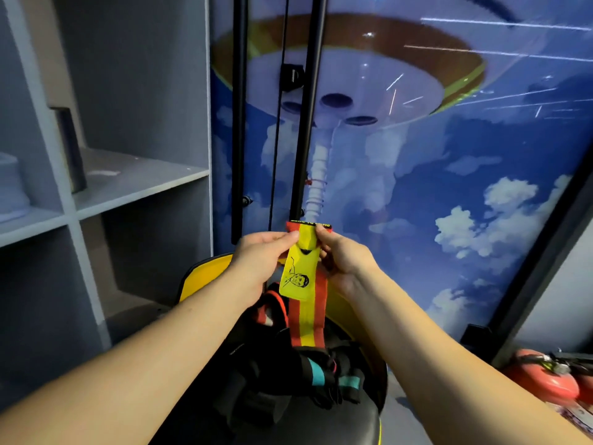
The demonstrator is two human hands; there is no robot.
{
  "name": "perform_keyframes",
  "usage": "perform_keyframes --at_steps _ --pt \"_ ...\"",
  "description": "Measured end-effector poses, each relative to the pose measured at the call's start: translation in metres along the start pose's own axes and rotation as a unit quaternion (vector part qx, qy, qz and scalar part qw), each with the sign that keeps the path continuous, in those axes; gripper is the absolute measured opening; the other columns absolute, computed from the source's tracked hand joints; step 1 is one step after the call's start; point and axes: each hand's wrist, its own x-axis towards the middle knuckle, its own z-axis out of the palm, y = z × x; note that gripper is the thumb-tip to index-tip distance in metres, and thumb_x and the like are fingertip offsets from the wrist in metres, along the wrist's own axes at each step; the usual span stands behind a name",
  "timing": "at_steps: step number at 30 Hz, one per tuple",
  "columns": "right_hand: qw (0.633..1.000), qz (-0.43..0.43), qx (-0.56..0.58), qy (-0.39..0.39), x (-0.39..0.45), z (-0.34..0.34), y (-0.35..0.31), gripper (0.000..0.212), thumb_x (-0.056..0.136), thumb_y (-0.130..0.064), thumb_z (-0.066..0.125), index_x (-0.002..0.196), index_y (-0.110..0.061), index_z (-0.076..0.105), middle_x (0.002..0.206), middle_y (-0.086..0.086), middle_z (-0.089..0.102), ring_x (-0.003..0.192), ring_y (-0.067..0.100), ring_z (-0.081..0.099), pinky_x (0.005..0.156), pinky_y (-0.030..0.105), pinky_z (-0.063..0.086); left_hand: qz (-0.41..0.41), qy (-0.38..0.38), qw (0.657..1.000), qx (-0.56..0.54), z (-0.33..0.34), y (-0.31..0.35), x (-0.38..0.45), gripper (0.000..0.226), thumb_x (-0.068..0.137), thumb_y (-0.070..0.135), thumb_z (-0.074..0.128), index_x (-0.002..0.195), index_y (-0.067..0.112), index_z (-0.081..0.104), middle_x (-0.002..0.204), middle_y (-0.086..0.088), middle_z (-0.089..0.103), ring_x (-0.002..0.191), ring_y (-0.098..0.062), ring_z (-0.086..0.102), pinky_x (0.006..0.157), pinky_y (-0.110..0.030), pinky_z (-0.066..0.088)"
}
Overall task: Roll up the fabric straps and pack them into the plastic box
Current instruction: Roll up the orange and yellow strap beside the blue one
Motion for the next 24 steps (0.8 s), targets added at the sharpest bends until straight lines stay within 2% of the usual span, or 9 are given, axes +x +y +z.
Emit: perform_keyframes --at_steps 2,5,8,11,14,17,19,22,24 --pt "1.000 -0.017 -0.004 -0.017 -0.017 0.002 -0.003 0.015 0.097 -0.012 0.063 0.085 -0.003 0.065 0.052 0.001 0.060 0.039 0.008 0.054 0.043 0.018 0.046 -0.005 0.004 1.000 -0.005 0.003 0.012 -0.008 0.002 0.088 0.013 0.074 0.088 0.011 0.072 0.067 0.000 0.074 0.061 -0.014 0.069 0.052 -0.018 0.052" --pt "0.999 -0.034 -0.016 -0.037 -0.041 0.000 -0.007 0.023 0.093 -0.013 0.068 0.107 0.004 0.066 0.084 0.017 0.065 0.054 0.015 0.061 0.047 0.020 0.052 -0.006 -0.014 1.000 0.021 0.003 0.035 -0.021 0.004 0.091 0.007 0.069 0.092 0.009 0.071 0.065 0.001 0.073 0.054 -0.009 0.068 0.047 -0.016 0.051" --pt "0.990 -0.056 -0.121 -0.039 -0.062 -0.014 -0.018 0.019 0.091 -0.025 0.073 0.094 -0.006 0.070 0.088 0.011 0.067 0.060 0.014 0.058 0.052 0.018 0.046 0.004 -0.063 0.990 0.123 -0.001 0.063 -0.031 0.018 0.095 0.008 0.065 0.112 0.008 0.071 0.084 -0.004 0.075 0.066 -0.012 0.070 0.058 -0.020 0.055" --pt "0.951 -0.101 -0.288 -0.035 -0.085 -0.028 -0.041 0.035 0.087 -0.047 0.073 0.081 -0.012 0.071 0.078 0.002 0.072 0.063 0.013 0.060 0.059 0.025 0.038 0.025 -0.121 0.965 0.231 -0.007 0.097 -0.040 0.020 0.097 0.004 0.059 0.112 0.005 0.071 0.095 -0.009 0.074 0.079 -0.017 0.068 0.076 -0.031 0.058" --pt "0.929 -0.153 -0.338 0.002 -0.102 -0.032 -0.067 0.041 0.090 -0.048 0.069 0.075 -0.010 0.068 0.069 0.001 0.070 0.055 0.009 0.058 0.054 0.017 0.040 0.087 -0.146 0.914 0.367 -0.007 0.132 -0.054 0.019 0.096 0.003 0.058 0.107 0.007 0.072 0.100 -0.012 0.073 0.090 -0.022 0.065 0.097 -0.045 0.051" --pt "0.897 -0.237 -0.372 -0.001 -0.112 -0.020 -0.082 0.029 0.089 -0.037 0.074 0.091 -0.009 0.072 0.077 -0.002 0.068 0.051 -0.002 0.054 0.047 0.009 0.037 0.126 -0.168 0.852 0.479 -0.003 0.162 -0.069 0.022 0.098 0.006 0.056 0.111 0.016 0.071 0.106 -0.007 0.072 0.095 -0.019 0.067 0.082 -0.033 0.055" --pt "0.890 -0.255 -0.372 -0.070 -0.119 -0.008 -0.086 0.025 0.090 -0.029 0.074 0.108 -0.011 0.072 0.095 -0.002 0.073 0.066 -0.009 0.062 0.057 0.005 0.042 0.141 -0.187 0.821 0.521 -0.003 0.176 -0.080 0.025 0.098 0.008 0.055 0.110 0.023 0.071 0.106 -0.003 0.072 0.094 -0.016 0.068 0.076 -0.031 0.057" --pt "0.890 -0.237 -0.356 -0.156 -0.127 0.009 -0.086 0.024 0.094 -0.019 0.070 0.115 -0.009 0.070 0.104 -0.001 0.075 0.082 -0.004 0.069 0.067 0.007 0.048 0.169 -0.201 0.779 0.569 -0.008 0.189 -0.092 0.029 0.094 0.010 0.056 0.101 0.033 0.071 0.100 0.005 0.072 0.098 -0.017 0.066 0.095 -0.041 0.055" --pt "0.893 -0.236 -0.342 -0.174 -0.131 0.017 -0.084 0.010 0.093 -0.016 0.070 0.103 -0.012 0.072 0.089 -0.005 0.075 0.074 -0.003 0.069 0.063 0.009 0.049 0.212 -0.167 0.731 0.627 -0.012 0.193 -0.094 0.028 0.091 0.015 0.056 0.096 0.039 0.068 0.092 0.018 0.067 0.103 -0.012 0.058 0.116 -0.038 0.031"
